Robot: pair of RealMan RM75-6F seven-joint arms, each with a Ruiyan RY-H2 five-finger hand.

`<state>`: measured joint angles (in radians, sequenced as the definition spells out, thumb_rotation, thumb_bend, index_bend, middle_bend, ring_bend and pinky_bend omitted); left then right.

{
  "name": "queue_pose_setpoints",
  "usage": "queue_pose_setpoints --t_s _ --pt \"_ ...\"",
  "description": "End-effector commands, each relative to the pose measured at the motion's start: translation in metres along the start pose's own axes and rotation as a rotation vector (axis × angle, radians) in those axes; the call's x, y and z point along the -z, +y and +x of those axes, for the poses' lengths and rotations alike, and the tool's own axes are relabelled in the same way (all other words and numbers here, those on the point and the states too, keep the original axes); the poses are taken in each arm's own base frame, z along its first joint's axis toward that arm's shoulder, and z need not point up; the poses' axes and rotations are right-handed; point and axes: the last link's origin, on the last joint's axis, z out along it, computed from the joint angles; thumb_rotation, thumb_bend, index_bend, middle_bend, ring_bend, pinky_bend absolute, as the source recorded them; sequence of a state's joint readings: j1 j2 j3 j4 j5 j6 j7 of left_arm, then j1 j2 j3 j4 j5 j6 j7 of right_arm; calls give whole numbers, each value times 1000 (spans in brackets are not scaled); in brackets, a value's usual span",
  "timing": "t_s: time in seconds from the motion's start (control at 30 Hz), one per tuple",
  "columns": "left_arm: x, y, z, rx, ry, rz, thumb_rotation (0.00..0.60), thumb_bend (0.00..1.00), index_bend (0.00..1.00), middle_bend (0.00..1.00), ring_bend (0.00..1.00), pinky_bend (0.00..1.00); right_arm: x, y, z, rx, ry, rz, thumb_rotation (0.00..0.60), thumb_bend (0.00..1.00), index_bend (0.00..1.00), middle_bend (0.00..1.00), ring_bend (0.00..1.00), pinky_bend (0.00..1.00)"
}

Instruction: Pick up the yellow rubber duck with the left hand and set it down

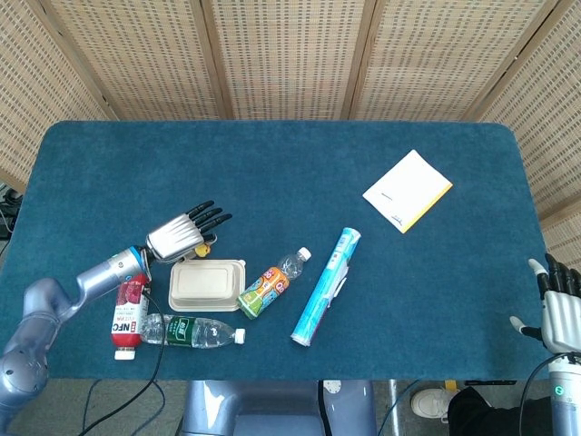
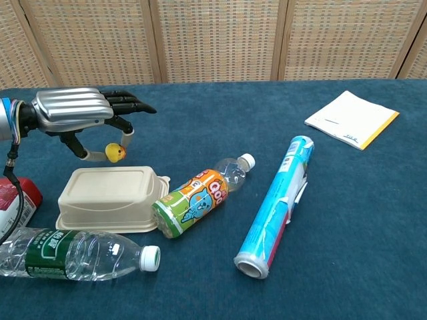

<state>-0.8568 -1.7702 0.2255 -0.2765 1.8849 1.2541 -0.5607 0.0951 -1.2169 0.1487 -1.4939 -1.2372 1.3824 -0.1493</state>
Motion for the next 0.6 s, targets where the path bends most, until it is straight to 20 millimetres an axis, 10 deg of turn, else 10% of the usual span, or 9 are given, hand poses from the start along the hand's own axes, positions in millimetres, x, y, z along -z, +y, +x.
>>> queue_pose_setpoints --t_s 0.03,0.6 --pt "0 1 -1 -3 -1 -2 600 337 529 0 0 0 0 0 0 -2 0 1 600 0 105 0 0 0" --pt "-10 4 -6 -18 -31 2 600 339 525 0 0 0 -1 0 0 -6 1 -1 600 0 105 0 0 0"
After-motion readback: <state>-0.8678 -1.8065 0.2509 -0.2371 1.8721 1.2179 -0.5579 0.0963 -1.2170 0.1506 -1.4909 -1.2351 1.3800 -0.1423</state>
